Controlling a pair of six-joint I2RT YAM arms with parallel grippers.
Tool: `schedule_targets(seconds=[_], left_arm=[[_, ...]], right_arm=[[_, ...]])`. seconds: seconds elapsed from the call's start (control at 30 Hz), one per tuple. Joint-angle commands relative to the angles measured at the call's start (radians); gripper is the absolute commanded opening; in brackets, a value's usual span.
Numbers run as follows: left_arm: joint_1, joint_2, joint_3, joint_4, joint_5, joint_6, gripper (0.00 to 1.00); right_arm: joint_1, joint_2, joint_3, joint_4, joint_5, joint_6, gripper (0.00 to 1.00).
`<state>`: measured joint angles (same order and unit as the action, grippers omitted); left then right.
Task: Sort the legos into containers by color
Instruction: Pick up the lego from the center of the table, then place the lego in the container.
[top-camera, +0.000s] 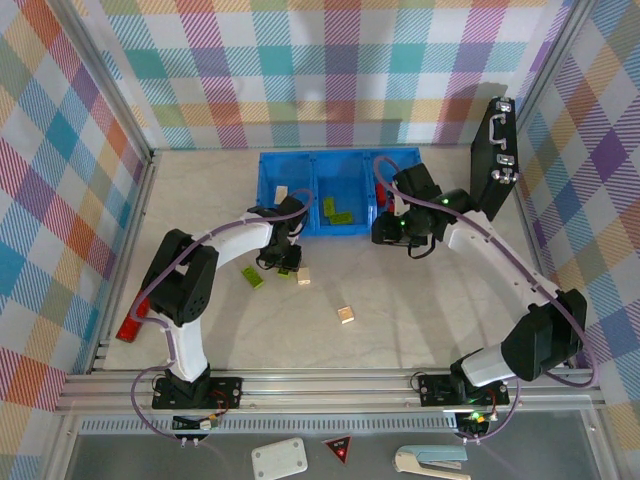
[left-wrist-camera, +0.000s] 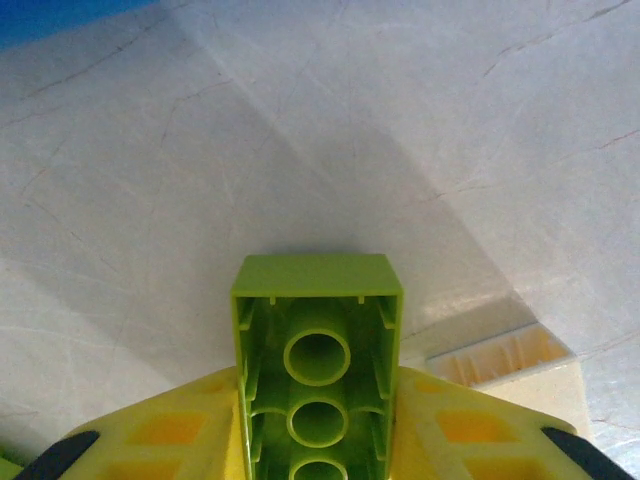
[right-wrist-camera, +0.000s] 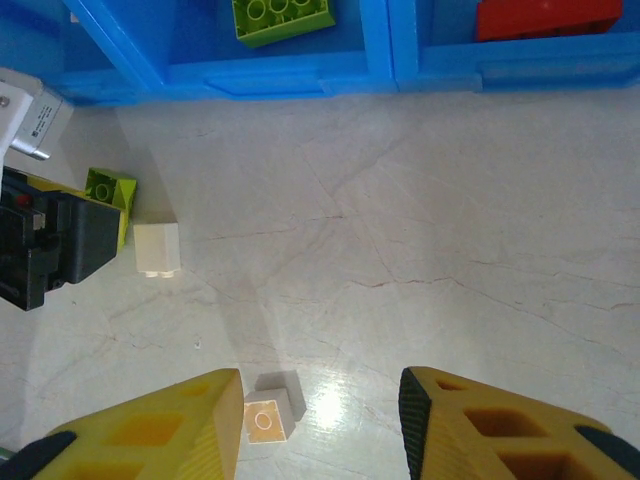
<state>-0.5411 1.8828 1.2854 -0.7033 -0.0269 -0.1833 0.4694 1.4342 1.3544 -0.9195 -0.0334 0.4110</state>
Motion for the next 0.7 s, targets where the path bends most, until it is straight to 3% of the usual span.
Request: schedule_targets(seconds=[0.0, 0.33, 0.67], left_arm=[[-0.010, -0.066, 0.008, -0.013, 0.013, -0.036, 0.36], [-0.021, -0.150, 0.052, -0.041, 0.022, -0.143, 0.35], [-0.094, -0.174, 0.121, 0.058, 0.055, -0.268, 0.34]], right_arm=[[0.000, -0.034, 0.002, -0.024, 0.014, 0.011, 0.46], [0.000, -0.082, -0.022, -0.036, 0.034, 0.007, 0.47], [0.001, -0.178, -0.099, -0.059, 0.100, 0.010, 0.47]])
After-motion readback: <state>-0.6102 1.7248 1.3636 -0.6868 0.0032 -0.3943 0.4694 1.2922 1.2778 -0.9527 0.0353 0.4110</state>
